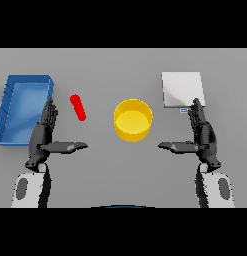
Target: Pick up the red beaker and tilt it to pour out 1 green nut into yellow bowl. Pick up the yellow bowl and place it on the metallic measuring scale.
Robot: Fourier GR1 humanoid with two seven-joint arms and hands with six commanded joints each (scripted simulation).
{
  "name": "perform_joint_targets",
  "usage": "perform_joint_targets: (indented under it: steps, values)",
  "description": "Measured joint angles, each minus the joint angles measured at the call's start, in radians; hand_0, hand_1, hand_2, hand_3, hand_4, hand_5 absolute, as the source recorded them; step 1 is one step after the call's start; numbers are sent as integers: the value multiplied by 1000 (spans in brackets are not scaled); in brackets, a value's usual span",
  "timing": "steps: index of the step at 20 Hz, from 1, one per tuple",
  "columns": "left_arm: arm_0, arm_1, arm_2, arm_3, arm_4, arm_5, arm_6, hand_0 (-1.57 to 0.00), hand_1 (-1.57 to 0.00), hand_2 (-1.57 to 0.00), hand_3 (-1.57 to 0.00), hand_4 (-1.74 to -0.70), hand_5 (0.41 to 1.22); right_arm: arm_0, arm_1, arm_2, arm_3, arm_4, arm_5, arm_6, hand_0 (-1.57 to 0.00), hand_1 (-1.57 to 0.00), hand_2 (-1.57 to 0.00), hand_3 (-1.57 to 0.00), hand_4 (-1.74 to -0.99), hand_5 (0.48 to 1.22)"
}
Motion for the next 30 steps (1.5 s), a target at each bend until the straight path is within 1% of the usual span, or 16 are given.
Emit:
perform_joint_targets:
  steps: [6, 7, 8, 9, 12, 15, 16, 17, 19, 20, 21, 23, 24, 27, 28, 30]
  values:
    - [18, -1, -9, -20, -2, -1, -7, 1, 1, 1, 1, -1204, 652, 2, 1, 3, -5, 0, -1, 3, 1, 1, 1, 1, -1245, 681]
    - [48, 21, -45, -63, -55, -2, -21, 1, 1, 1, 1, -1207, 649, 41, -45, 45, -39, 102, -14, -82, 1, 1, 1, 1, -1242, 678]
    - [65, 39, -64, -90, -85, -1, -10, 1, 1, 1, 1, -1212, 650, 77, -65, 75, -72, 168, -28, -117, 1, 1, 1, 1, -1239, 679]
    - [87, 50, -81, -113, -101, -11, -4, 1, 1, 1, 1, -1218, 654, 104, -75, 98, -96, 209, -34, -133, 1, 1, 1, 1, -1235, 679]
    - [116, 64, -105, -152, -126, -18, 36, 1, 1, 1, 1, -1226, 661, 130, -79, 129, -147, 265, -51, -101, 1, 1, 1, 1, -1241, 680]
    - [100, 67, -119, -150, -143, -22, 51, 1, 1, 1, 1, -1254, 679, 118, -87, 114, -148, 239, -39, -90, 1, 1, 1, 1, -1254, 682]
    - [87, 63, -123, -131, -153, -19, 66, 1, 1, 1, 1, -1276, 691, 136, -88, 115, -151, 226, -25, -114, 1, 1, 1, 1, -1265, 680]
    - [62, 60, -117, -97, -147, -24, 78, 1, 1, 1, 1, -1301, 702, 126, -82, 112, -149, 210, -18, -104, 1, 1, 1, 1, -1275, 680]
    - [12, 55, -105, -47, -133, -32, 67, 1, 1, 1, 1, -1356, 724, 137, -72, 120, -161, 201, -11, -124, 1, 1, 1, 1, -1286, 676]
    - [-5, 53, -102, -22, -134, -32, 58, 1, 1, 1, 1, -1370, 732, 131, -80, 109, -155, 192, -8, -108, 1, 1, 1, 1, -1296, 677]
    - [-42, 54, -91, 6, -135, -27, 66, 1, 1, 1, 1, -1377, 738, 132, -81, 109, -160, 186, -3, -117, 1, 1, 1, 1, -1304, 678]
    - [-101, 54, -81, 71, -144, -23, 67, 1, 1, 1, 1, -1382, 739, 125, -75, 107, -146, 184, -4, -99, 1, 1, 1, 1, -1312, 681]
    - [-122, 45, -74, 119, -147, -17, 65, 1, 1, 1, 1, -1376, 738, 133, -78, 106, -146, 185, -3, -120, 1, 1, 1, 1, -1321, 683]
    - [-170, 51, -49, 203, -149, -10, 40, 1, 1, 1, 1, -1352, 720, 128, -75, 102, -159, 176, -7, -113, 1, 1, 1, 1, -1337, 687]
    - [-189, 41, -44, 239, -150, -4, 32, 1, 1, 1, 1, -1345, 718, 126, -65, 110, -161, 181, -10, -95, 1, 1, 1, 1, -1339, 688]
    - [-244, 40, -23, 305, -145, 1, 31, 1, 1, 1, 1, -1333, 714, 134, -77, 100, -162, 180, -10, -97, 1, 1, 1, 1, -1338, 688]
